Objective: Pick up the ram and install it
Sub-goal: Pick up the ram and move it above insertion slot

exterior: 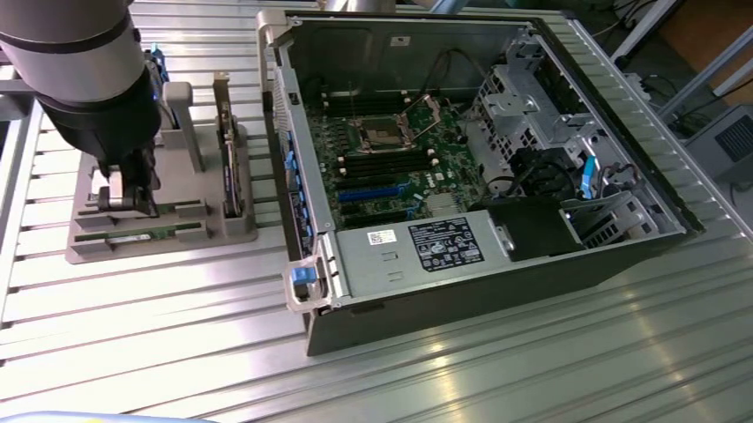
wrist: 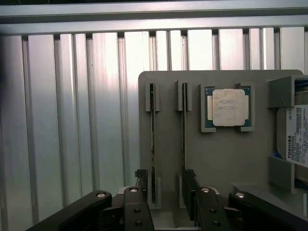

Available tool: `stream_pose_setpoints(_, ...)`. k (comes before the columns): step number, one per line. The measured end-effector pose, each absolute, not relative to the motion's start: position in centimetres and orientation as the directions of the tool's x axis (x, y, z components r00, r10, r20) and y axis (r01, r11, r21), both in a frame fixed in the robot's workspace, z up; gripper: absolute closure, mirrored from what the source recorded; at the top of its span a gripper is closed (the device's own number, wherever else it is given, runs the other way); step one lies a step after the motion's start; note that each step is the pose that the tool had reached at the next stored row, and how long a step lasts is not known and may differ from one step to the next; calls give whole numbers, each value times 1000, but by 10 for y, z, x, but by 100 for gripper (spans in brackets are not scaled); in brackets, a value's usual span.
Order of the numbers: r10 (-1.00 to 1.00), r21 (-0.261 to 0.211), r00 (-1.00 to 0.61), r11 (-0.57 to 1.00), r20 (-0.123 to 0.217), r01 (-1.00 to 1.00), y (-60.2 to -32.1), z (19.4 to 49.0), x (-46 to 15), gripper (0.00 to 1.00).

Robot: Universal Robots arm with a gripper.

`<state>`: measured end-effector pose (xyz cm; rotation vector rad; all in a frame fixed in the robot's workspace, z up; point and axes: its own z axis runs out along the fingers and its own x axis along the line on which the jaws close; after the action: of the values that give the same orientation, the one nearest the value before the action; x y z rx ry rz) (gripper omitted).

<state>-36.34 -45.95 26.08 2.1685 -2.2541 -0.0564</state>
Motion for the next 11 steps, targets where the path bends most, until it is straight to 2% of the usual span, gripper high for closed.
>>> stream_pose_setpoints(11,-999,35,-39,38,-16,-999,-461,245,-367,58)
